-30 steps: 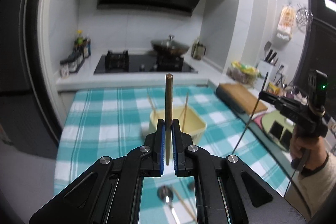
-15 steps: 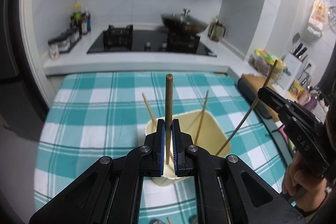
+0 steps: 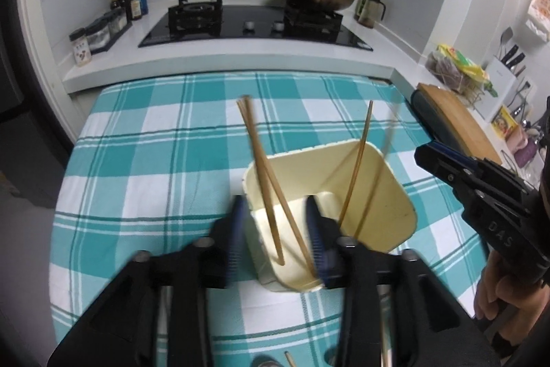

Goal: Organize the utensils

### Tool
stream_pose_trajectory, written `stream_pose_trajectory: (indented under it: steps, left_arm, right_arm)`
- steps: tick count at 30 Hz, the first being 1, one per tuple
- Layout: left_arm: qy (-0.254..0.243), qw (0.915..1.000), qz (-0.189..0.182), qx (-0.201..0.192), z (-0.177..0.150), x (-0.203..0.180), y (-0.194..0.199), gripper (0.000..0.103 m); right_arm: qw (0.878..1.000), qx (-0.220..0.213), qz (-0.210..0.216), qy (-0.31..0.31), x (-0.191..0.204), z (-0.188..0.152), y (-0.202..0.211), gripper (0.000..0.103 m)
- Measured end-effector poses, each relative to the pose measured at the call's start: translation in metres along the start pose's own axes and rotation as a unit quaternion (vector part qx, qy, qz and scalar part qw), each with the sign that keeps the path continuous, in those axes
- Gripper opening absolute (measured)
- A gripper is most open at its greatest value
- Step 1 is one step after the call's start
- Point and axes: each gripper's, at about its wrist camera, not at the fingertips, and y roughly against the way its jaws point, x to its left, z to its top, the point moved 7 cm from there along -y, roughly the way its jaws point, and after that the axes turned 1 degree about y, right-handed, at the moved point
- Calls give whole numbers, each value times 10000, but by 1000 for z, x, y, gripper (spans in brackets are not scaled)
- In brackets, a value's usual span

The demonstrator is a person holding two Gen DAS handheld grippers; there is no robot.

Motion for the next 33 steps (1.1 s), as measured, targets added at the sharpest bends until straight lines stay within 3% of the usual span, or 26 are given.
stream_pose_trajectory:
  steps: [2,5,8,13,18,22,27,33]
  left_arm:
    - [-87,9997,-21,-214,-3,6,27,56]
    - [-364,9985,56,-412,-24,15,67,68]
    - [-580,9971,176,-453,-71,29,97,80]
    - [-524,9969,561,-182,-182,59,93,84]
    - [68,9956,915,182,-265,91,55,83]
    - [230,9925,1187,181,-282,102,36,83]
    - [273,9925,1167,229,-279,103,24,84]
    - [419,9922,1114,381,-279,110,16,102]
  right_arm:
    - [9998,-148,87,-71,2,2,15,38]
    - [9992,-388,100,65,5,1,53,41]
    - [9986,-474,64,213,2,-22,91,51]
    - [9989,-133,-329,298,-20,-109,118,56]
    - [9950,637,-764,-131,-50,-222,107,56]
    - [9901,817,-1082,-370,-61,-268,102,56]
    - [9858,1031,-1271,-381,-65,-290,89,56]
    - [9838,1075,-1404,-302,-64,-296,86,57]
